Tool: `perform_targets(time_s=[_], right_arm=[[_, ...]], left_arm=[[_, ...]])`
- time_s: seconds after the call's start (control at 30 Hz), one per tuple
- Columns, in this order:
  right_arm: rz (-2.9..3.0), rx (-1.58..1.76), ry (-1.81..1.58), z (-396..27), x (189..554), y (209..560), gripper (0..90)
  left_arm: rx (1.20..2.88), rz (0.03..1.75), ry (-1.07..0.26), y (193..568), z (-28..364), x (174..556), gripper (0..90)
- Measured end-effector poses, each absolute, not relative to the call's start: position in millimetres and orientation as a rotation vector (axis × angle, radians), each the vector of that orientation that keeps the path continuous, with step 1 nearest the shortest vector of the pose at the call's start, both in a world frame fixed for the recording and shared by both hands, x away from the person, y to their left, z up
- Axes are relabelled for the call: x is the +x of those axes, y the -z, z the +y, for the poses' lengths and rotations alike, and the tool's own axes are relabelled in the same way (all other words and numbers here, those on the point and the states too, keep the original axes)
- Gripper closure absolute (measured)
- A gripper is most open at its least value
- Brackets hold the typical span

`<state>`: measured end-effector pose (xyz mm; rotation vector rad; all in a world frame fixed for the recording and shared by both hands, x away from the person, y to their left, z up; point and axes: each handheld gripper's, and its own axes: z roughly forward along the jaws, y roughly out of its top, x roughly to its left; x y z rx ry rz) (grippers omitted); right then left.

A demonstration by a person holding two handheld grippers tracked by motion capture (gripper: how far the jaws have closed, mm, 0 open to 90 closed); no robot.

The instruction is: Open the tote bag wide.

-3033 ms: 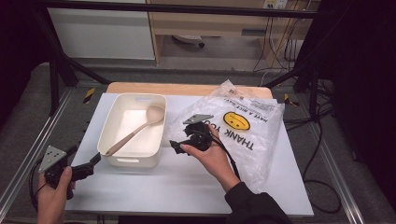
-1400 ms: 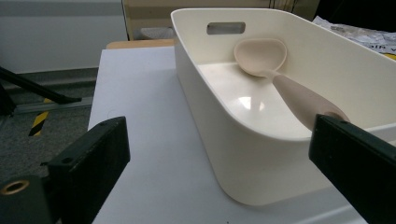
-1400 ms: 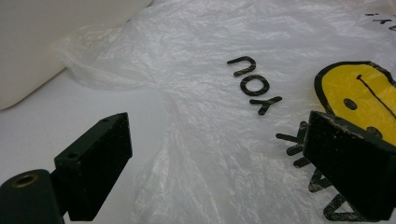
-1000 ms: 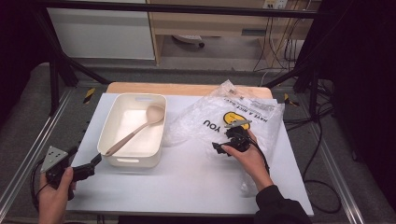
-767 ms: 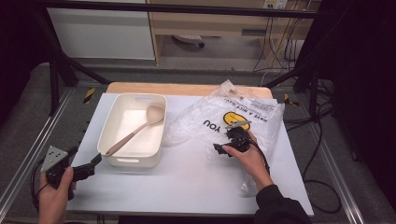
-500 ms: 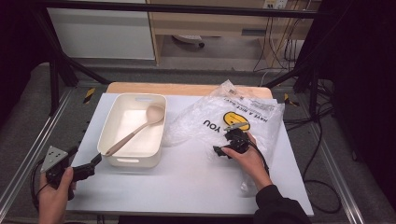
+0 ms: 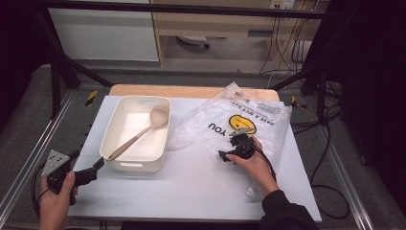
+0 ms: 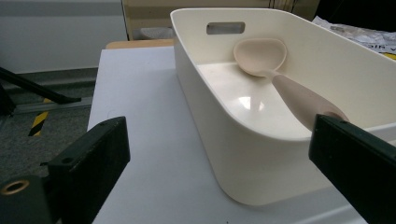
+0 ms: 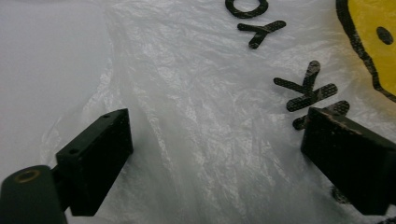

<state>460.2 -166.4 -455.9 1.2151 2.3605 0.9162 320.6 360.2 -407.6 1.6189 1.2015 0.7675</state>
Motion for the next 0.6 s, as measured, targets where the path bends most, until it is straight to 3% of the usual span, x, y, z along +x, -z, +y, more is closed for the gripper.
perform_targets(time_s=[0.33,0.6], right_arm=[[2.3,1.246,-0.94,-176.2,461.0,453.5,36.1],[2.277,1.281,-0.961,-183.4,465.3,451.6,59.8]], left_arm=[[1.619,1.203,-0.768,407.6,360.4,320.6,4.9],[1.62,1.203,-0.767,407.7,360.4,320.7,5.0]])
